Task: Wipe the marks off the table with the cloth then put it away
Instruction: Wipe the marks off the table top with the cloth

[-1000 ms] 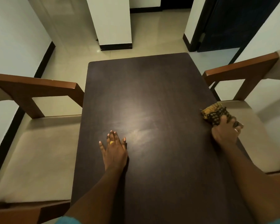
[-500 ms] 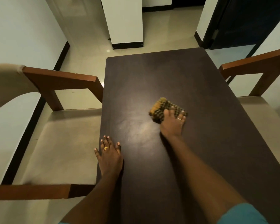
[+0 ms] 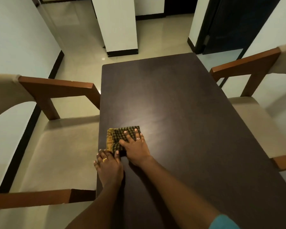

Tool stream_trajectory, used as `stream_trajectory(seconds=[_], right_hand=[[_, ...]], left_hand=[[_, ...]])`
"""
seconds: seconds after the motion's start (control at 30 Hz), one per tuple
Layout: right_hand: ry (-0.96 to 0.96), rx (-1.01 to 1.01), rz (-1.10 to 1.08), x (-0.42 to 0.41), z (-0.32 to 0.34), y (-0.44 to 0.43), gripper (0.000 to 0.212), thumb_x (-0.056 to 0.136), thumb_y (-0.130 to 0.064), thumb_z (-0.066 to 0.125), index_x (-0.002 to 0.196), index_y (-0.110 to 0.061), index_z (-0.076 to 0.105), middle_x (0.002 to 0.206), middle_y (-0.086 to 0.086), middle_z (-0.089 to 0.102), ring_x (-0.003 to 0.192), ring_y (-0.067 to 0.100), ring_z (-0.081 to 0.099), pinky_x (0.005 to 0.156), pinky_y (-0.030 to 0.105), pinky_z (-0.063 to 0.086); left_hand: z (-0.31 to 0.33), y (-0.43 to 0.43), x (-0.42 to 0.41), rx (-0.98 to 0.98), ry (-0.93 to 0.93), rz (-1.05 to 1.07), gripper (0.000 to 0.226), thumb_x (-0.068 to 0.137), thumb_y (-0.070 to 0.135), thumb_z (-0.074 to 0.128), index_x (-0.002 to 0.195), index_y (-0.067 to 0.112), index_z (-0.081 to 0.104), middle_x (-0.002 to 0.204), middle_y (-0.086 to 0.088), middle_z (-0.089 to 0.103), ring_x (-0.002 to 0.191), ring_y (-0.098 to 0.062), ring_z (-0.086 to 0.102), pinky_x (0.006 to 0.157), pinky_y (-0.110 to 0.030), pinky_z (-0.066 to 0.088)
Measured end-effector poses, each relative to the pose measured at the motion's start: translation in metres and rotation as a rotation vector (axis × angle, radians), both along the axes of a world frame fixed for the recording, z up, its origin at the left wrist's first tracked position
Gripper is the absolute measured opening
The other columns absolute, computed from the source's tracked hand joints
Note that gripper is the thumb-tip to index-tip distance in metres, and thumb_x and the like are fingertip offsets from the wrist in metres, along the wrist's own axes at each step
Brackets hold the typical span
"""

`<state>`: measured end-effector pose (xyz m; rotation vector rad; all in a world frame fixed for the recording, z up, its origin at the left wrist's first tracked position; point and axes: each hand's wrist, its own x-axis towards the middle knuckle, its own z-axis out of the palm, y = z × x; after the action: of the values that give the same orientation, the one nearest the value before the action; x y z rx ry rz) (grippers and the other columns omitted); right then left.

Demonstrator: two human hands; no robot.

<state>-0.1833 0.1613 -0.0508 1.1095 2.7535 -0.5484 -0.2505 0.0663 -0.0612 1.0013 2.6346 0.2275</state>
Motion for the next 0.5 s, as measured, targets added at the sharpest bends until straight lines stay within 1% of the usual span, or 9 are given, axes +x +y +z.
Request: stream_trajectory(seconds=[0.13, 0.23, 0.37, 0.5], right_hand=[[-0.03, 0.001, -0.167, 0.052, 0.0, 0.023, 0.049, 0.096, -0.023, 0.037, 0.143, -0.032, 0.03, 0.161, 0.003, 0.009, 0.146, 0.041, 0.001, 0.118, 0.05, 0.004], [-0.073, 0.0, -0.316, 0.109, 0.004, 0.05, 0.05, 0.097, -0.02, 0.035, 0.146, -0.029, 0.027, 0.161, 0.002, 0.007, 0.146, 0.041, 0.001, 0.118, 0.05, 0.006], [-0.159, 0.024, -0.507, 0.195, 0.011, 0.093, 0.054, 0.096, -0.016, 0.036, 0.148, -0.023, 0.022, 0.161, 0.002, 0.007, 0.144, 0.044, 0.003, 0.117, 0.052, 0.011], [-0.145, -0.03, -0.733, 0.269, 0.019, 0.122, 0.054, 0.095, -0.012, 0.036, 0.148, -0.018, 0.023, 0.161, 0.005, 0.009, 0.144, 0.046, 0.002, 0.117, 0.055, 0.009]], left_hand=[[0.001, 0.015, 0.022, 0.002, -0.003, -0.173, 0.056, 0.1, 0.035, 0.017, 0.147, 0.004, 0.017, 0.156, -0.015, 0.016, 0.146, -0.028, 0.005, 0.117, -0.045, 0.001], [0.005, 0.03, 0.043, 0.016, -0.044, -0.189, 0.057, 0.1, 0.037, 0.017, 0.147, 0.004, 0.013, 0.157, -0.014, 0.012, 0.147, -0.027, 0.001, 0.117, -0.042, -0.003], [0.01, 0.053, 0.072, 0.004, -0.025, -0.243, 0.056, 0.1, 0.035, 0.017, 0.147, 0.005, 0.017, 0.158, -0.013, 0.012, 0.147, -0.027, 0.003, 0.117, -0.044, -0.001], [0.012, 0.068, 0.101, -0.025, -0.02, -0.297, 0.055, 0.101, 0.035, 0.014, 0.148, 0.007, 0.013, 0.158, -0.012, 0.008, 0.147, -0.026, 0.001, 0.117, -0.043, -0.002]])
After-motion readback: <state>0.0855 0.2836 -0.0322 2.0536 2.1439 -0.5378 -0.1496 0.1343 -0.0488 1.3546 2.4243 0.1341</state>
